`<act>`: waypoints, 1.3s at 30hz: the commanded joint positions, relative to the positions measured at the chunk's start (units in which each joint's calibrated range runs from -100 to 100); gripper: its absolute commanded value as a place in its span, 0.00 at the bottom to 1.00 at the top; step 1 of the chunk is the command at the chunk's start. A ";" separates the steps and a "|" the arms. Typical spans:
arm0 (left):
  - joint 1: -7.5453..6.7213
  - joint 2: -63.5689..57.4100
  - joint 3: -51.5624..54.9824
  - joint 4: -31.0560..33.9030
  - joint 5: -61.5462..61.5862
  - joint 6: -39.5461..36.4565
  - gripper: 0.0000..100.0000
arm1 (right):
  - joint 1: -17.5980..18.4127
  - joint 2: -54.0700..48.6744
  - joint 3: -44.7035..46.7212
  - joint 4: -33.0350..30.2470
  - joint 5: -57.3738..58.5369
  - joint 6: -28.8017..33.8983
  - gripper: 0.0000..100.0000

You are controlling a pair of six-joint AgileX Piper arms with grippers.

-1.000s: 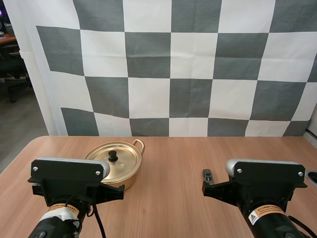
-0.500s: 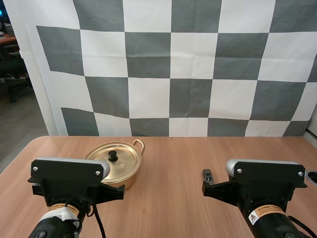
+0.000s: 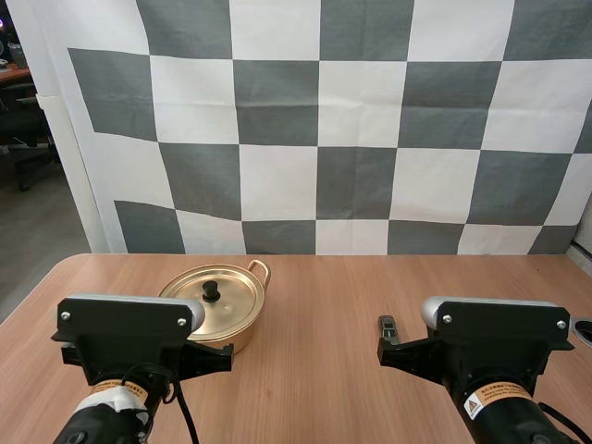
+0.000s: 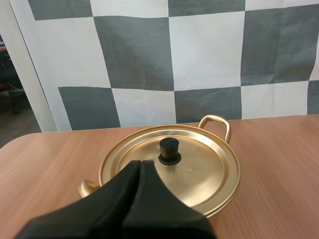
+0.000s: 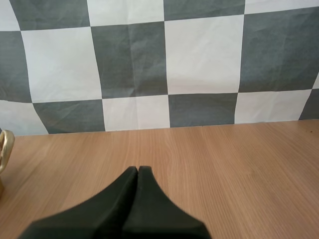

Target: Open the pot, put the car inside, and close it

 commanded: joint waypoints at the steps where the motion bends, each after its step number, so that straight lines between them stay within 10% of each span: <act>1: 0.00 0.00 0.00 -0.31 0.13 0.01 0.00 | -0.03 0.00 0.00 -0.03 -0.08 0.01 0.00; 39: 0.00 0.00 0.00 -4.13 0.13 0.01 0.00 | -0.03 0.00 0.00 -6.98 -12.14 0.01 0.00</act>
